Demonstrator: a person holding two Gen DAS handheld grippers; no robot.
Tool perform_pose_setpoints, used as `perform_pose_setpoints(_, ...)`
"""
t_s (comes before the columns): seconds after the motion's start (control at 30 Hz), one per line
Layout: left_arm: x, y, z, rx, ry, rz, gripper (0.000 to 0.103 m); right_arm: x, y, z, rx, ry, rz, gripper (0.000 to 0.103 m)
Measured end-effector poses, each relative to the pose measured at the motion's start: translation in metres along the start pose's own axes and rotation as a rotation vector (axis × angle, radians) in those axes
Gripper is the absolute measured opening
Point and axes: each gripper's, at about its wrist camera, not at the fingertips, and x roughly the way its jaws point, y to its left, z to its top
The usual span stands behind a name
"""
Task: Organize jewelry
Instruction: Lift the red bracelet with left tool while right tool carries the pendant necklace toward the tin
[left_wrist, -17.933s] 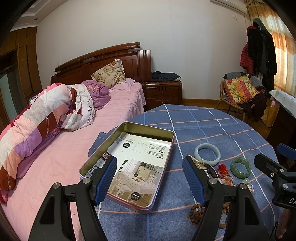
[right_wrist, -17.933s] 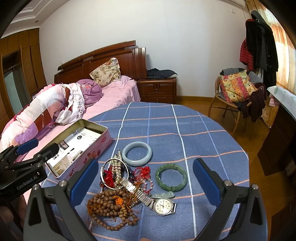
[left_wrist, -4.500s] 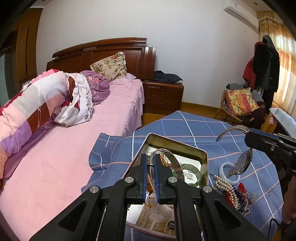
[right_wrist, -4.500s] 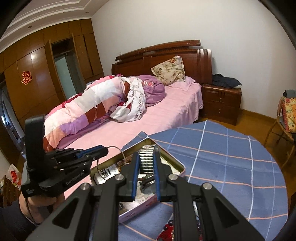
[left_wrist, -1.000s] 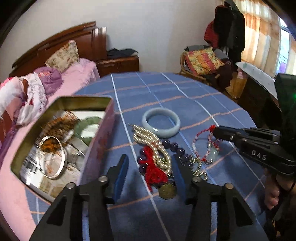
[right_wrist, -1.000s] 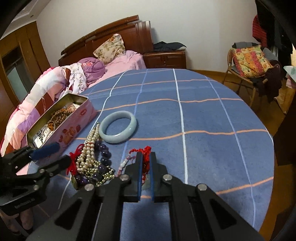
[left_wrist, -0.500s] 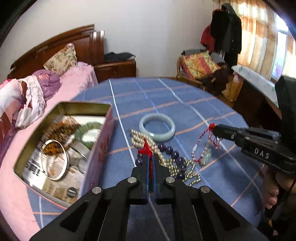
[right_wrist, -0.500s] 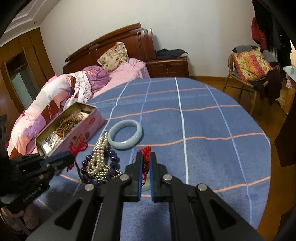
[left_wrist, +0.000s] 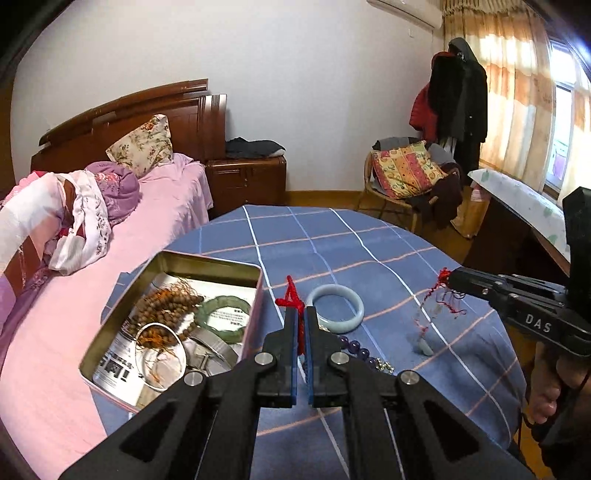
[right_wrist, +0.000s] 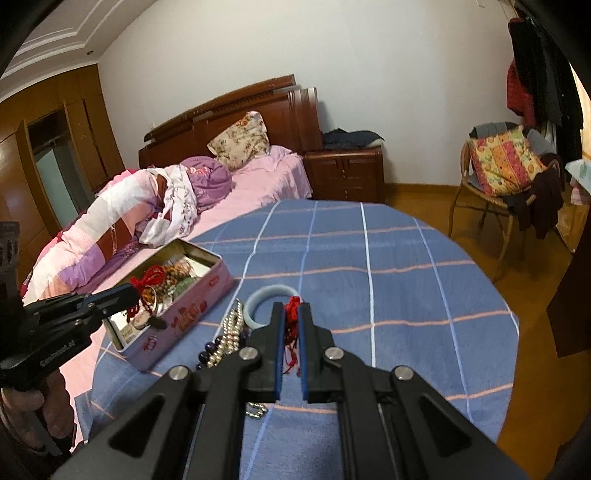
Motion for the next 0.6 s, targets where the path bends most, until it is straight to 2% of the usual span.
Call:
perform_pose_setpoints(0.43, -0.009, 0.029, 0.011, -0.041, -0.047, 0.046, 0.002, -0.014, 0.021, 0.021, -0.058, -0.071, 0.019, 0.007)
perform_pose_setpoints(0.53, -0.010, 0.032, 0.010, -0.046, -0.052, 0.049, 0.002, -0.009, 0.024, 0.021, -0.074, -0.052, 0.023, 0.007)
perform_pose_setpoints(0.57, -0.010, 0.032, 0.010, -0.046, -0.052, 0.049, 0.002, -0.004, 0.023, 0.018, -0.069, -0.040, 0.021, 0.009)
perform_pose_setpoints(0.6, -0.009, 0.033, 0.009, -0.047, -0.049, 0.048, 0.002, 0.001, 0.020, 0.016, -0.063, -0.015, 0.021, 0.019)
